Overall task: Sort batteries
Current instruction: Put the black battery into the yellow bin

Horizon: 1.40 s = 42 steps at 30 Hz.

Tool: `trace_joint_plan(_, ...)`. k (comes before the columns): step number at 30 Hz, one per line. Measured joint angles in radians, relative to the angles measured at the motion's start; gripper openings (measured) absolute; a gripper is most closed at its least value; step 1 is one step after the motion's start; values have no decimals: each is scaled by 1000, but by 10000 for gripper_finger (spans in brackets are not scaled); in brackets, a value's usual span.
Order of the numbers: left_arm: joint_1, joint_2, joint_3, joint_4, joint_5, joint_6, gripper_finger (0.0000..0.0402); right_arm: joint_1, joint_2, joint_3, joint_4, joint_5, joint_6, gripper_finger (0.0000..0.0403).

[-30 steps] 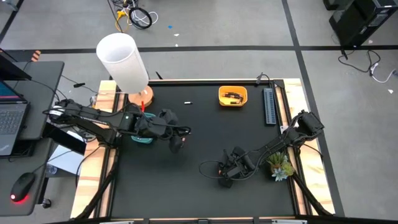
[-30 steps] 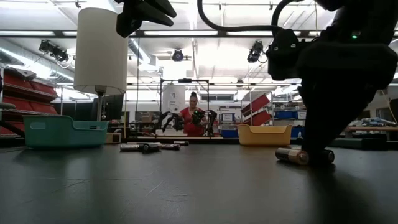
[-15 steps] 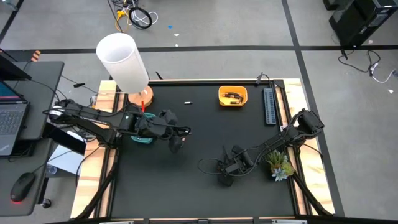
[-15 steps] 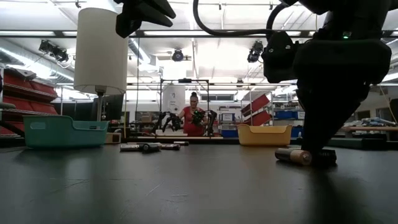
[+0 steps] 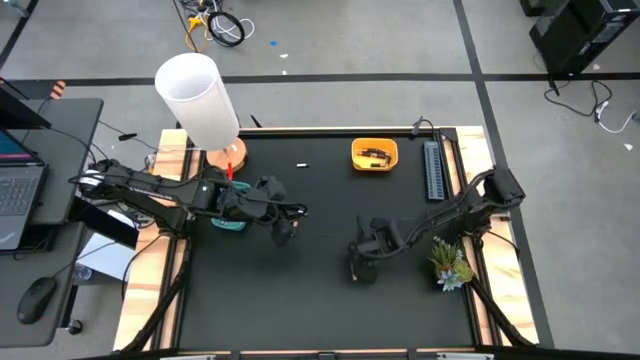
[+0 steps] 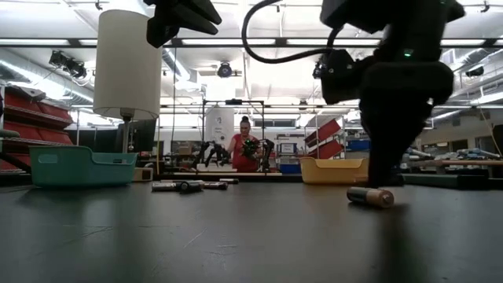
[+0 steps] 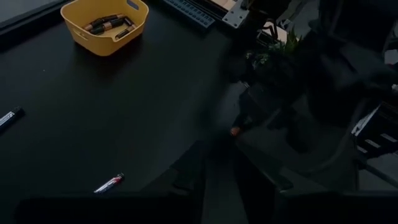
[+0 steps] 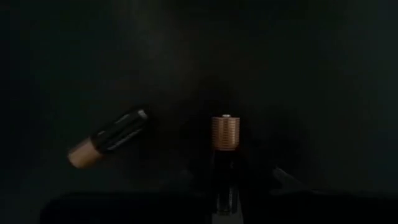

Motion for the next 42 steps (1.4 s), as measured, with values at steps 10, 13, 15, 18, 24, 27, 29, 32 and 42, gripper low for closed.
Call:
trace_joint_plan(10,0,0,0,-4,-1,-7,92,-225,-99,2,-67,17,-334,44)
trace_joint_plan(13,0,0,0,-3,-31,-1,92,-343,-123,3,-65,16,-455,44)
trace_joint_plan(15,0,0,0,-4,-64,0,92,-432,-135,3,-60,-1,-536,44)
trace_joint_plan(18,2,0,0,-7,-121,1,92,-566,-154,3,-52,-34,-644,44)
trace_joint_plan(24,2,0,0,-27,-205,-1,92,-792,-216,11,-37,-52,-800,44)
trace_joint_plan(27,2,0,0,-24,-206,-16,92,-874,-253,11,-19,-54,-854,47)
trace_joint_plan(29,2,0,0,-24,-216,-30,92,-921,-267,12,24,-55,-890,56)
trace_joint_plan(32,2,0,0,-24,-251,-33,92,-979,-260,13,73,-57,-926,84)
trace_joint_plan(42,3,0,0,-24,-287,-71,92,-1007,-246,12,72,-110,-874,177)
